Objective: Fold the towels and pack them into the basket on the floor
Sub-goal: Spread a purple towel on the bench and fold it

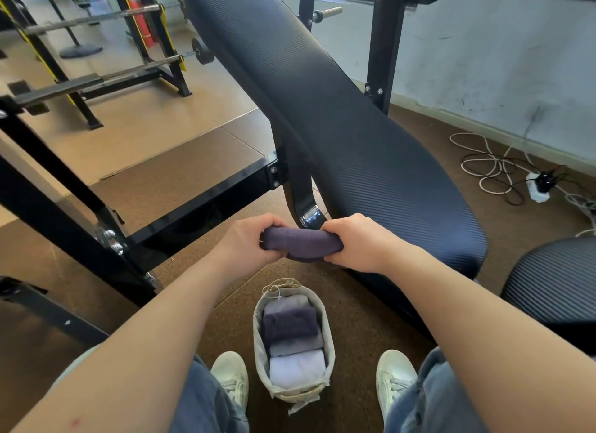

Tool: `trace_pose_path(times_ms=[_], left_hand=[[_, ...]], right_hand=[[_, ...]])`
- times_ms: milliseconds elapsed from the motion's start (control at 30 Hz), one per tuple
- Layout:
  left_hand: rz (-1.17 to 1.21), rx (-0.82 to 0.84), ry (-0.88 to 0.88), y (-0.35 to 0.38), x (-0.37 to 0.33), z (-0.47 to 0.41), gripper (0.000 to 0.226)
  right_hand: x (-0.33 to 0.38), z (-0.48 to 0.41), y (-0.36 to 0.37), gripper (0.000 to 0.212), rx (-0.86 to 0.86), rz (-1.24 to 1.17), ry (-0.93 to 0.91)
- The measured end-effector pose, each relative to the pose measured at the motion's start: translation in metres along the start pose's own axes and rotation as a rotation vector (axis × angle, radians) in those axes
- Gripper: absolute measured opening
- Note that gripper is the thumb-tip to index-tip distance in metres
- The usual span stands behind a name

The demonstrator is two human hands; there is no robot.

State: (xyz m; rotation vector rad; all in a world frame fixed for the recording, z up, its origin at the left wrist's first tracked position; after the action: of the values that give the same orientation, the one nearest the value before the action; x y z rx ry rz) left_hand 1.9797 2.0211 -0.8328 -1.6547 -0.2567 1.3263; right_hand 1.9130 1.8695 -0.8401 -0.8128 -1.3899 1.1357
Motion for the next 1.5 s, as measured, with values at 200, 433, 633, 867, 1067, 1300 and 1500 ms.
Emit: trace_pose_path(times_ms=[200,433,633,867,1067,1300,1500], left_hand=[[-0.05,-0.038,-0.033,0.004,0.011,0.01,0.039],[-0.083,-0.125,0.05,-0.009,0.015,0.035,0.037],[-0.111,-0.196,0.152,-0.01,0.018,0.071,0.039],[-0.112,-0.273,0.266,-0.008,0.016,0.1,0.052],[0.346,-0.201,-0.214,0.004,0.062,0.098,0.083],[0.745,-0.153,-0.362,0.012,0.07,0.101,0.056],[0.352,-0.161,-0.202,0.024,0.069,0.09,0.034]], right_hand=[[-0.007,0.01,0.02,0.052,0.042,-0.295,0.156],[-0.021,0.043,0.064,0.059,0.035,-1.345,0.58],[0.012,0.055,0.084,0.036,0.048,-1.724,0.774],[0.019,0.061,0.091,0.037,-0.089,-1.704,0.755],[0.015,0.053,0.055,0.046,-0.335,-1.306,0.437],[0.02,0.057,0.043,0.042,-0.363,-0.941,0.246],[0.016,0.051,0.074,0.037,-0.256,-0.719,0.24]])
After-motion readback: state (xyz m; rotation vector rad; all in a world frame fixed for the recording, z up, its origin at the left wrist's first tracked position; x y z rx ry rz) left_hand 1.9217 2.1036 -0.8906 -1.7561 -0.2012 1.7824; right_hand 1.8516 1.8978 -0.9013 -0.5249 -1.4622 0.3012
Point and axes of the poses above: each hand's wrist, its own z-axis away from the middle knuckle, its own y-axis out of the palm, x = y × z, the point moved 10 cm from there along -z, towards the middle knuckle, and after that the axes turned 10 degrees about -y, right-handed, at the moved point
